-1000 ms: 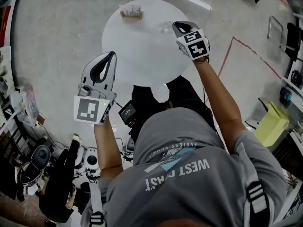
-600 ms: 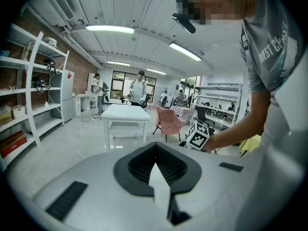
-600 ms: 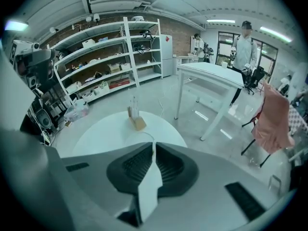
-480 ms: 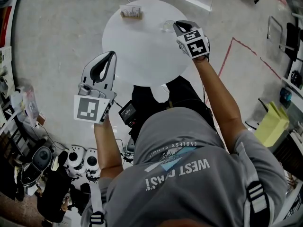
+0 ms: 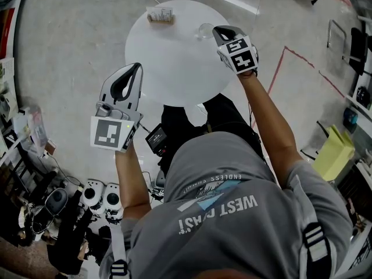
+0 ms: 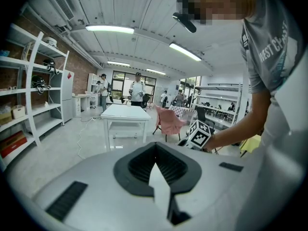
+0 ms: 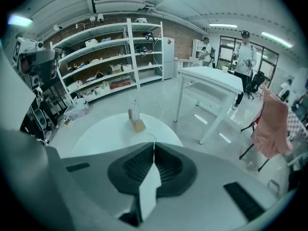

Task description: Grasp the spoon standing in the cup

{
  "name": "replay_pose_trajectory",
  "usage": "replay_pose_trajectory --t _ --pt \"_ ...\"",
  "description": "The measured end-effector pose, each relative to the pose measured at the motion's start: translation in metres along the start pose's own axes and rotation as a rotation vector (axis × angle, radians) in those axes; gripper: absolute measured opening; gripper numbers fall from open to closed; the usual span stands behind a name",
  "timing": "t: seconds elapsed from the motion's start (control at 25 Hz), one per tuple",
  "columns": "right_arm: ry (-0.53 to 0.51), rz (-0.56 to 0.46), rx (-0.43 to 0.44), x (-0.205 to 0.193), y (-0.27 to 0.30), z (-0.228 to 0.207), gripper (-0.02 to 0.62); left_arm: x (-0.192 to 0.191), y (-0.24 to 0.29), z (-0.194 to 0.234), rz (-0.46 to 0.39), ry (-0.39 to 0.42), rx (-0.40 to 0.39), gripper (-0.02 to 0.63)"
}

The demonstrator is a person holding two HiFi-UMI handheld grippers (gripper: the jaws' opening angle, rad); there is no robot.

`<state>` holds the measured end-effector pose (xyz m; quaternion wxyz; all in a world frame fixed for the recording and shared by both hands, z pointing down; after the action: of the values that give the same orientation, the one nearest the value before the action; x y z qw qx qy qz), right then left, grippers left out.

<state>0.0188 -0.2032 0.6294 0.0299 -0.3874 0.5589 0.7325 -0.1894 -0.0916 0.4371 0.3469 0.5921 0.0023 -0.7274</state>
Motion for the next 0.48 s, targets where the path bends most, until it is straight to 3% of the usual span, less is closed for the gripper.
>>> replay_pose_trajectory --t 0.48 --pt "0.042 -0.06 0.004 0.006 -0.02 -0.004 0.005 -0.001 -0.002 -0.004 0.001 0.012 -0.001 0.003"
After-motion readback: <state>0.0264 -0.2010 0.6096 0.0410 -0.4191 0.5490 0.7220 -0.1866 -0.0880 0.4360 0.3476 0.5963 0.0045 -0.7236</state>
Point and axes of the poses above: the fingertips, and each gripper's own axes: y forward along the fingers, z to its left, x out of its top, the point moved 2 cm from there along -y, backward along the fingers, and after that the axes turned 13 degrees about -y, right-handed, at the moved point
